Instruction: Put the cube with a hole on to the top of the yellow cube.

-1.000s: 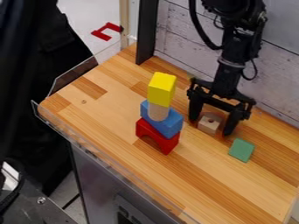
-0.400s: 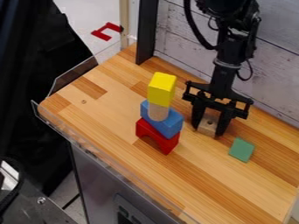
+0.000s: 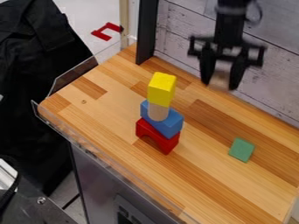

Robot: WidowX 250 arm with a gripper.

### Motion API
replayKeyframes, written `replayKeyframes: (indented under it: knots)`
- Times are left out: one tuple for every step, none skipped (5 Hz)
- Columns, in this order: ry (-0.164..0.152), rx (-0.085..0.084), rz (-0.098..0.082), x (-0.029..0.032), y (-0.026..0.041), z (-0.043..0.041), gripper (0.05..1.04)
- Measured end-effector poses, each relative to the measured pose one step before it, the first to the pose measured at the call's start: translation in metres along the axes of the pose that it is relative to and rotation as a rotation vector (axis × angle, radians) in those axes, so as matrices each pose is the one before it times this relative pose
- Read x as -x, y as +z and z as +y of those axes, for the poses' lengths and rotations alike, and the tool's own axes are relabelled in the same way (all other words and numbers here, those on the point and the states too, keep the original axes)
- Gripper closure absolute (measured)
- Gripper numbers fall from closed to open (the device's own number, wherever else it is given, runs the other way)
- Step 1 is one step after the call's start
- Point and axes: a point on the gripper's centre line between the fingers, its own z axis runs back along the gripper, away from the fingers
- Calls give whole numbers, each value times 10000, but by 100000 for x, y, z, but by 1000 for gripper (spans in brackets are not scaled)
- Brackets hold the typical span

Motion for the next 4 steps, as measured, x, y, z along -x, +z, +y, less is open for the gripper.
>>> replayKeyframes:
  knots:
    - [-53, 306, -482, 113, 2295, 92, 537]
    - [103, -132, -303, 957, 2594, 1039, 537]
    - [108, -64, -283, 1413, 2432, 934, 537]
    - [298, -268, 72, 1294, 1156, 1411, 537]
